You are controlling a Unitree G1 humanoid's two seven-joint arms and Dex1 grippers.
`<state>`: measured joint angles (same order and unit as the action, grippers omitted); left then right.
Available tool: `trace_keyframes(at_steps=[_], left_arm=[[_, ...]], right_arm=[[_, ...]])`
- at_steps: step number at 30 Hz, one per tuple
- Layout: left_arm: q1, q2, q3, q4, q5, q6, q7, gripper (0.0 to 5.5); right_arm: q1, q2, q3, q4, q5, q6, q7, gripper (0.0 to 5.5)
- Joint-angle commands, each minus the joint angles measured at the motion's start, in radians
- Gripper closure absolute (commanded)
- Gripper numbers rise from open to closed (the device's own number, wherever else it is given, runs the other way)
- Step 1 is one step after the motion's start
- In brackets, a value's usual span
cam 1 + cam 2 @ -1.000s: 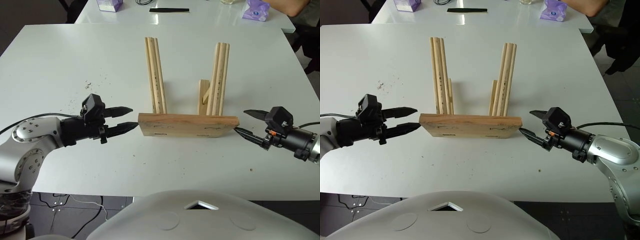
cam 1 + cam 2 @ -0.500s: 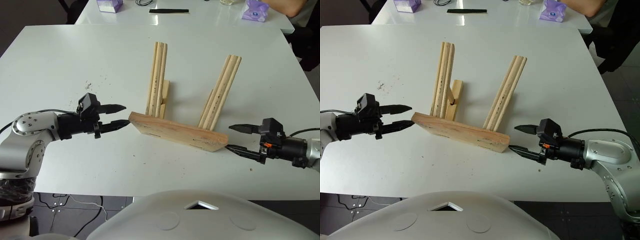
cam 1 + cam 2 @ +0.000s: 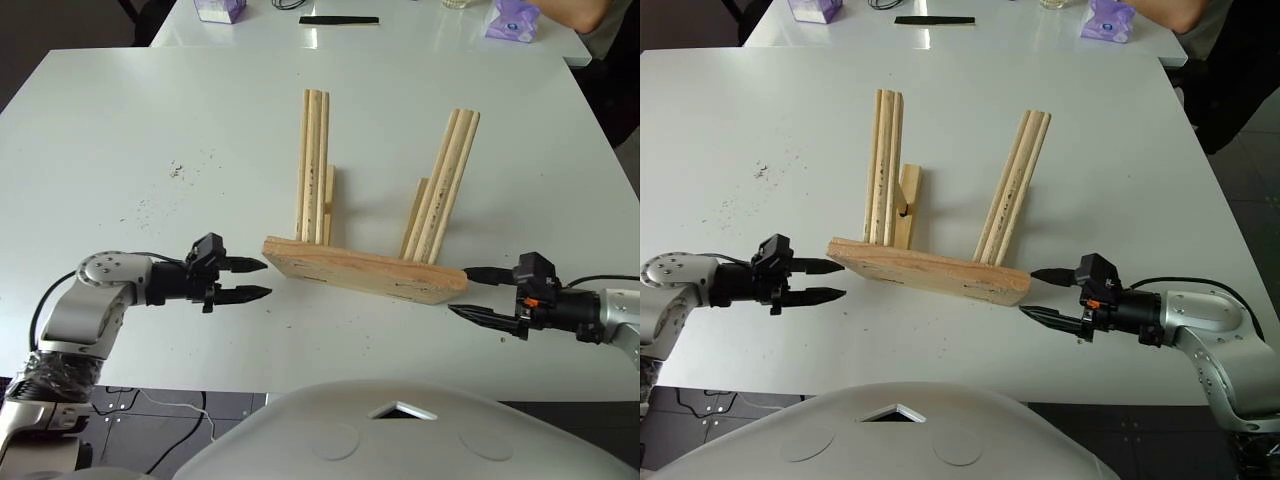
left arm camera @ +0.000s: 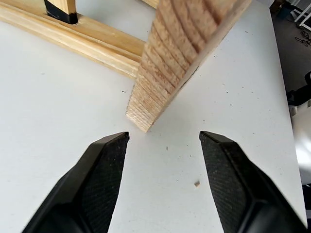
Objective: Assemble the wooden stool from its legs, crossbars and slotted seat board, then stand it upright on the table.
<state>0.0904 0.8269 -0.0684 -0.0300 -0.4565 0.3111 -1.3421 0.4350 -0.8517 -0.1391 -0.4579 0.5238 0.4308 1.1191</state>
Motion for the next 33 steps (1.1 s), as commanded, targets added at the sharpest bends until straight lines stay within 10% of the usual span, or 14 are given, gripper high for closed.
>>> trace_keyframes(at_steps=[1,13,24,33], left_arm=[[-0.078,-0.093,-0.103,0.108,0.096,-0.058,0.023,2.77],[-0.161,-0.183,-0.127,0.292,0.153,-0.162,0.058,2.77],[-0.113,-0.165,-0.087,0.148,0.042,-0.079,-0.011,3.97],[-0.087,-0.202,-0.029,0.011,0.135,-0.063,0.231,3.99]], right_arm=[[-0.042,0.032,0.106,0.077,-0.073,-0.049,0.002,2.24],[-0.126,0.083,0.221,0.246,-0.199,-0.171,-0.024,2.24],[-0.128,0.094,0.202,0.250,-0.167,-0.165,-0.034,3.80],[-0.043,0.099,0.082,0.001,0.002,0.070,-0.134,3.88]])
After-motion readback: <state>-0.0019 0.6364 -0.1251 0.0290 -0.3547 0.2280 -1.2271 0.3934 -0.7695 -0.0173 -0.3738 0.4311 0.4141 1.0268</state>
